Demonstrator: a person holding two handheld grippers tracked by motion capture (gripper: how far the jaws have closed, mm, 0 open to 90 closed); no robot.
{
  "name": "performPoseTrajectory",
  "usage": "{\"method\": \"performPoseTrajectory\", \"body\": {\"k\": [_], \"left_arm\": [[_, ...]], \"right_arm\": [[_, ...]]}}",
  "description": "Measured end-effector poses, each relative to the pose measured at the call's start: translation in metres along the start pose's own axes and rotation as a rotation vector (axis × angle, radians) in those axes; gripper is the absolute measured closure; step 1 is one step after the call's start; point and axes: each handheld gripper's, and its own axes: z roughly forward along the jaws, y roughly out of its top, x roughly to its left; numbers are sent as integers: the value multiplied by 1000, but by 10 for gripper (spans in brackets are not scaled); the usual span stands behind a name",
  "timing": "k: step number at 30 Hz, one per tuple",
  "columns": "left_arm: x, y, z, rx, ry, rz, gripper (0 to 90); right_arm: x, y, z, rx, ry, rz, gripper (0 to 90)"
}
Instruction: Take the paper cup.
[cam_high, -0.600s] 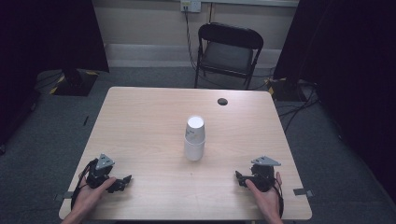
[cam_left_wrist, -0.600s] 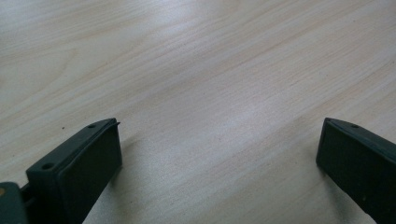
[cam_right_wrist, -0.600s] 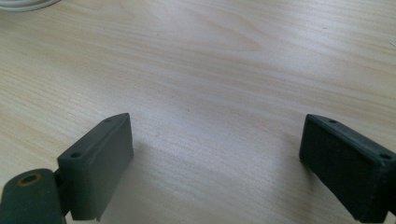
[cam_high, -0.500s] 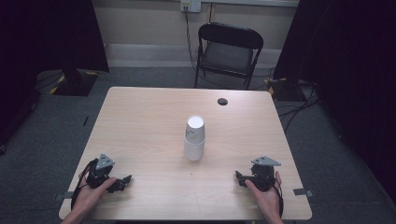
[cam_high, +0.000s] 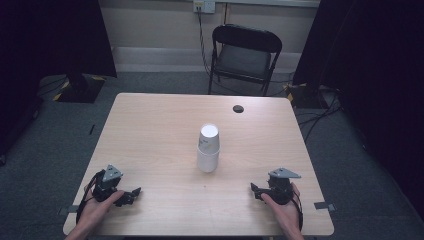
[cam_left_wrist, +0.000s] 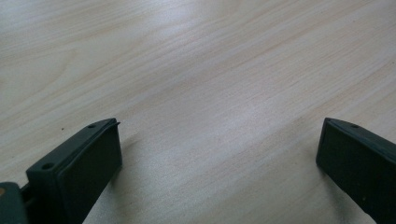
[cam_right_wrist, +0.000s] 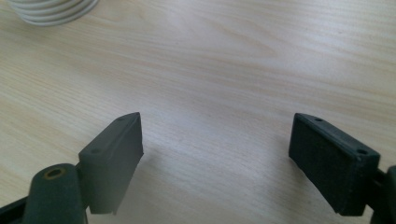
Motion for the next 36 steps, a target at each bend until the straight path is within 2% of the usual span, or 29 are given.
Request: {"method": "performPoseTrajectory", "body": {"k": [9, 18, 19, 22, 29, 31, 36], "left_arm": [[0, 0, 0, 0, 0, 1, 0], [0, 0, 0, 0, 0, 0, 0], [0, 0, 0, 0, 0, 0, 0], [0, 0, 0, 0, 0, 0, 0], [0, 0, 0, 0, 1, -1, 0], [0, 0, 0, 0, 1, -1, 0], [0, 0, 0, 0, 1, -1, 0]], "right_arm": [[5, 3, -6, -28, 42, 7, 212], [11, 11, -13, -73, 100, -16, 212], [12, 17, -17, -103, 120, -25, 188], [16, 26, -21, -134, 148, -32, 158], [28, 39, -19, -154, 196, -64, 139], [35, 47, -17, -163, 220, -97, 139], [44, 59, -16, -188, 240, -112, 139]]}}
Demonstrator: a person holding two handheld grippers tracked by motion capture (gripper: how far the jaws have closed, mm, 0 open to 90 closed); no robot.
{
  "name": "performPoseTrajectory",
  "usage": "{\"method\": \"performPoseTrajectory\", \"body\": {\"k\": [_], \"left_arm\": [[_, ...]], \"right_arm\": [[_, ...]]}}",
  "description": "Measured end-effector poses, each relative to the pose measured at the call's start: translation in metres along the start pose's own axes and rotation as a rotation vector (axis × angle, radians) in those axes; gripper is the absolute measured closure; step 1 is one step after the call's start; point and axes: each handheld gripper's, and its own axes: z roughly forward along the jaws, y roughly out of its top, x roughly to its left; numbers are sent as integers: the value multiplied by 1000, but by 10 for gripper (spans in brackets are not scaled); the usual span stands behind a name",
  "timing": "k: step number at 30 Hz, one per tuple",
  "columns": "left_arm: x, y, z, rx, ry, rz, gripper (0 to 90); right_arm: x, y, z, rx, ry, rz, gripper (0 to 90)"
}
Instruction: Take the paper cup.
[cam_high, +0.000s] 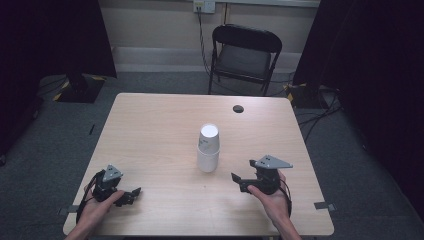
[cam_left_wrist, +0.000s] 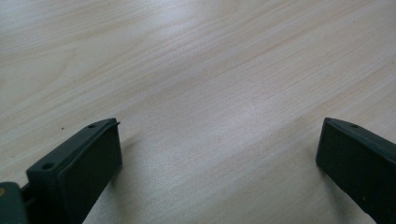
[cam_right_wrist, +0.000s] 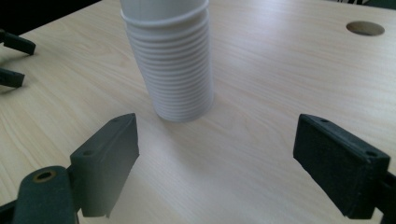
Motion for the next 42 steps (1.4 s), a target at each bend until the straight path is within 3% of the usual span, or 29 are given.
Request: {"method": "performPoseTrajectory", "body": {"k": [6, 9, 10, 20, 42], "left_arm": [[0, 0, 0, 0, 0, 0, 0], [0, 0, 0, 0, 0, 0, 0], [0, 0, 0, 0, 0, 0, 0], [1, 1, 1, 4, -2, 5, 0], [0, 1, 1, 2, -3, 3, 0]], "right_arm": [[8, 23, 7, -30, 28, -33, 138], [10, 28, 10, -17, 25, -48, 137], [11, 35, 12, -26, 60, -37, 138], [18, 63, 35, -36, 58, -81, 137], [21, 108, 62, -147, 102, -118, 147]]}}
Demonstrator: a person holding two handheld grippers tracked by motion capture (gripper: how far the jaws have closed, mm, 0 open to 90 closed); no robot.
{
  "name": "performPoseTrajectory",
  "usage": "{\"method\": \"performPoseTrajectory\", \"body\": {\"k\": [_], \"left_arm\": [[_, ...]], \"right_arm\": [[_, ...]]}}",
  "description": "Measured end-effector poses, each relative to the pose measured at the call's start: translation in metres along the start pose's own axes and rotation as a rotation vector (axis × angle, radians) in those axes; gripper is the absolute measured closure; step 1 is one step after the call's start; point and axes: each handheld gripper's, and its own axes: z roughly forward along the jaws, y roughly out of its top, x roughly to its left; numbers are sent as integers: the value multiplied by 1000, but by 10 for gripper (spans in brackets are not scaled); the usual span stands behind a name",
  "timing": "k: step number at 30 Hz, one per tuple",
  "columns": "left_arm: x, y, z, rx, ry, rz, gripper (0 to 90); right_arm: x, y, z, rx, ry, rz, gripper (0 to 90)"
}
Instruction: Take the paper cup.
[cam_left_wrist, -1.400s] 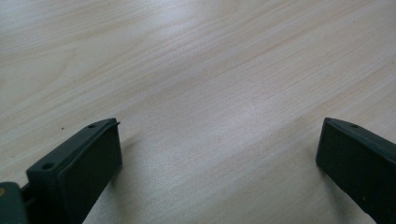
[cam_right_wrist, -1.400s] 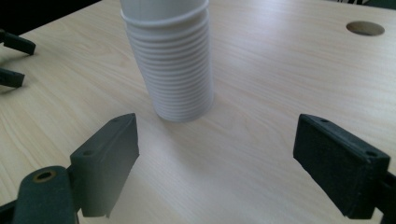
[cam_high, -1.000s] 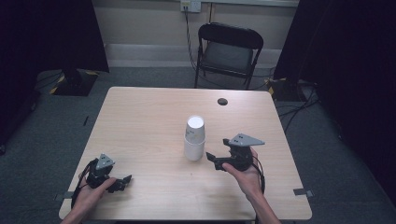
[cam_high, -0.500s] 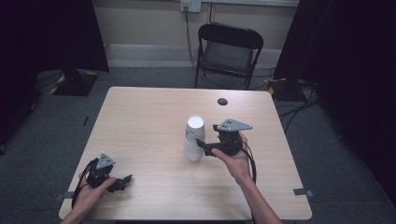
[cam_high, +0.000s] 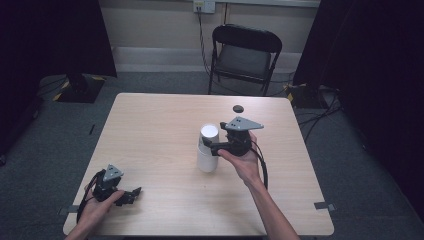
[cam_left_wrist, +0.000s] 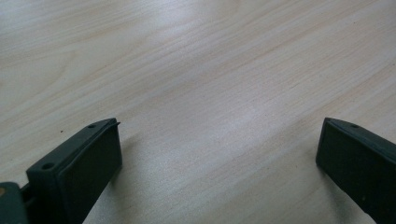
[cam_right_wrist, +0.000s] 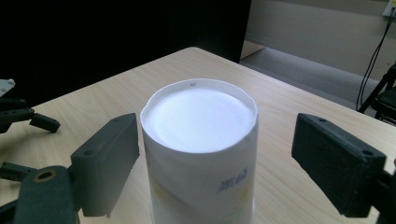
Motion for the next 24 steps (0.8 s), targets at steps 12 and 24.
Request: {"method": "performPoseTrajectory", "body": {"k": [12, 24], "left_arm": [[0, 0, 0, 1, 0, 2, 0], [0, 0, 0, 1, 0, 2, 0]], "right_arm": [[2, -6, 17, 14, 55, -3, 260], [1, -9, 19, 13, 47, -18, 312]]}}
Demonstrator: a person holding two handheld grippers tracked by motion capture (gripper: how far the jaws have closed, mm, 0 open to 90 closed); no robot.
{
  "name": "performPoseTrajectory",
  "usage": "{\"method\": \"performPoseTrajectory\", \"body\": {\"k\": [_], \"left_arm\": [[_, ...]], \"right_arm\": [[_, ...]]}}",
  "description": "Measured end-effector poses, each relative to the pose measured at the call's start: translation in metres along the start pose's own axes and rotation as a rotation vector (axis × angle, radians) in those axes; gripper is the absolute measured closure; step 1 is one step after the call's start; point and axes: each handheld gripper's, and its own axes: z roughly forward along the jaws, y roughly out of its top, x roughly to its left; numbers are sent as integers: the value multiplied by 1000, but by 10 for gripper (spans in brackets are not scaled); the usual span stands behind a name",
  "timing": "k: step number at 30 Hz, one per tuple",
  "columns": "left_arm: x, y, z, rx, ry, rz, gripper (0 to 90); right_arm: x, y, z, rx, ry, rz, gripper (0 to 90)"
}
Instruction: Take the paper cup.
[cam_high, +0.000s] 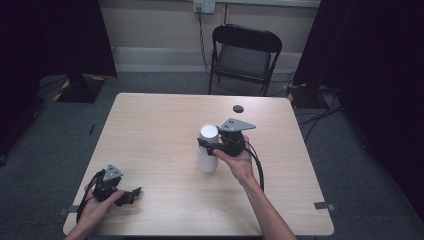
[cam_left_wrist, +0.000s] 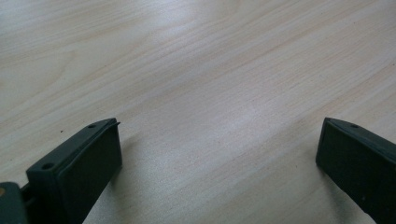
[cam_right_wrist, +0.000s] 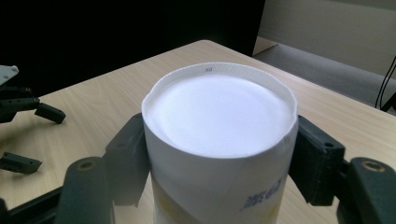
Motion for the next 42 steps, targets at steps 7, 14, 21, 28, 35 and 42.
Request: {"method": "performPoseTrajectory", "body": {"k": [7, 14, 21, 28, 35, 42], "left_arm": [[0, 0, 0, 0, 0, -1, 0], [0, 0, 0, 0, 0, -1, 0], [0, 0, 0, 0, -1, 0, 0], [0, 0, 0, 0, 0, -1, 0], [0, 0, 0, -2, -1, -1, 0], [0, 0, 0, -1, -1, 0, 0]], "right_arm": [[0, 1, 0, 2, -2, 3, 318], [0, 4, -2, -14, -3, 0, 319], [-1, 7, -5, -33, -2, 5, 322], [-2, 10, -8, -50, 5, 7, 324], [-2, 13, -10, -56, 7, 16, 328], [-3, 22, -15, -61, 1, 19, 332]]}}
